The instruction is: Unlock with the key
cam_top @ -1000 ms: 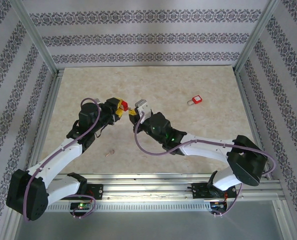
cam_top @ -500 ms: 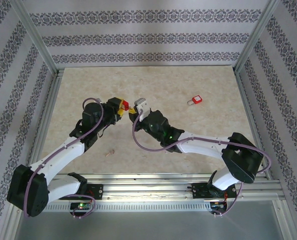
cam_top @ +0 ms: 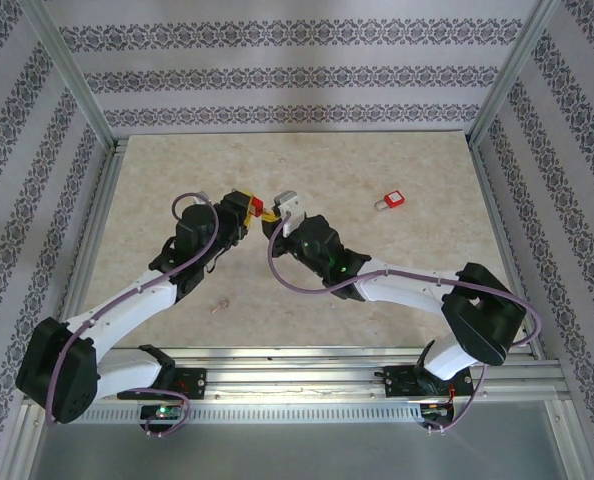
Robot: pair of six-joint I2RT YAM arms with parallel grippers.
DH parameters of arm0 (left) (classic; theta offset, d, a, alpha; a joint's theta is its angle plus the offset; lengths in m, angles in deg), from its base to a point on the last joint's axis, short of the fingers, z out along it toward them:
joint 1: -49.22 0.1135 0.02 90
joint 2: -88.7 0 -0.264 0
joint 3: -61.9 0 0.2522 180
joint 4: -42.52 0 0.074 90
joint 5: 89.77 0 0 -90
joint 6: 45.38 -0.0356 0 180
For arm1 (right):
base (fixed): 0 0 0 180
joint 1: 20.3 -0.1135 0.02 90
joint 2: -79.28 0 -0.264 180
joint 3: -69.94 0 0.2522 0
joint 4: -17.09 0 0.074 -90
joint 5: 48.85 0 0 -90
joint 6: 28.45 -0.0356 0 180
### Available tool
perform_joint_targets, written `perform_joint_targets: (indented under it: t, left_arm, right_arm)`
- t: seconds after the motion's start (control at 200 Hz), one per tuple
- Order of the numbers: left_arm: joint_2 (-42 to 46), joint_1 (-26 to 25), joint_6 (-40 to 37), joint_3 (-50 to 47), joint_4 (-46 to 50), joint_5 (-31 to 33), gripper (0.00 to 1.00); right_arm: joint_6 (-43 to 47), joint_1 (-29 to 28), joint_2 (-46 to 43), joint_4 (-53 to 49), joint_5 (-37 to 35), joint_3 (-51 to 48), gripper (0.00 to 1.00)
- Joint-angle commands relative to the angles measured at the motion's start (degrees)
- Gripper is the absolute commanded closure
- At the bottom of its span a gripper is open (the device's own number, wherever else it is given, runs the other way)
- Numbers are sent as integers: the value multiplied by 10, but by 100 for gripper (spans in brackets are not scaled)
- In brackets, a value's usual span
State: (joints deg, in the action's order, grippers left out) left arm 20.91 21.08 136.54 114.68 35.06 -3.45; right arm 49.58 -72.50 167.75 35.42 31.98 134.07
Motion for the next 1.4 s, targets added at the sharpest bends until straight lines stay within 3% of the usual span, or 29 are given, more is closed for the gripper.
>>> perform_joint_targets:
  t: [0.0,0.255,0.71,0.989,1.394]
  left_arm:
    - [-4,-72,-22,18,-73,-139,100]
    - [-5,-72,-101,2,-123,-153,100]
    - [-43,-51,-176,-74,-396,-198,100]
    - [-52,-28,-224,-90,-499,-257,100]
    - [-24,-16,-320,-53,-490,-360,100]
  right_arm:
    - [-11,-3,20,28,52,31,100]
    - [-62,25,-8,31,91,14,100]
    - [-193,107,-45,75,243,-3,100]
    - [-234,134,-45,79,299,8,100]
    - [-325,189,-24,134,368,21,100]
